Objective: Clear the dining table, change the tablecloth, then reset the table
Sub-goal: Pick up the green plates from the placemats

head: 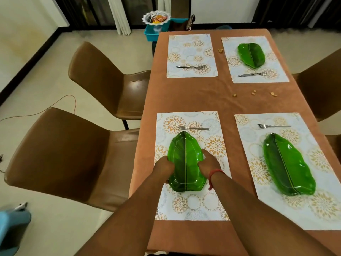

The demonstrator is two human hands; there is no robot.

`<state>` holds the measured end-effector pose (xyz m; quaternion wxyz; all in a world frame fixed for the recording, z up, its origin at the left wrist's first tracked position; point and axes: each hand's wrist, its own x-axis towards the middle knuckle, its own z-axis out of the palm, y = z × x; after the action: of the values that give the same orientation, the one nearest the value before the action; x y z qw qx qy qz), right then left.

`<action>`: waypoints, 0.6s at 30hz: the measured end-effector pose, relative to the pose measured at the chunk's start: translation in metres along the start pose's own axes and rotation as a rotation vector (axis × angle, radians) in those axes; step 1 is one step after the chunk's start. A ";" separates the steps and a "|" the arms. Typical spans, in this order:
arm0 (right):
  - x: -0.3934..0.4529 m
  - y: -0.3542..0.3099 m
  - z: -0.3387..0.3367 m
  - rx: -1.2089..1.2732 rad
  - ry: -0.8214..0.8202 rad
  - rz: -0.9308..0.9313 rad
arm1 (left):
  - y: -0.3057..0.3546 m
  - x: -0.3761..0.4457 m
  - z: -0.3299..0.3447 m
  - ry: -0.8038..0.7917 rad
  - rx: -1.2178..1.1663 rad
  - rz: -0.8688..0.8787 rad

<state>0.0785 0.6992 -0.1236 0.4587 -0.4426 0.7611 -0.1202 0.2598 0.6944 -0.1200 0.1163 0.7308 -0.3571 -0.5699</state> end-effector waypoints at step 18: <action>0.003 0.073 -0.179 0.177 0.328 0.053 | 0.122 -0.023 0.157 0.011 0.135 0.288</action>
<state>-0.1078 0.6990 -0.0701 0.3686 -0.3547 0.8236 -0.2450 0.0665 0.6593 -0.0827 0.1495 0.6814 -0.4952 -0.5179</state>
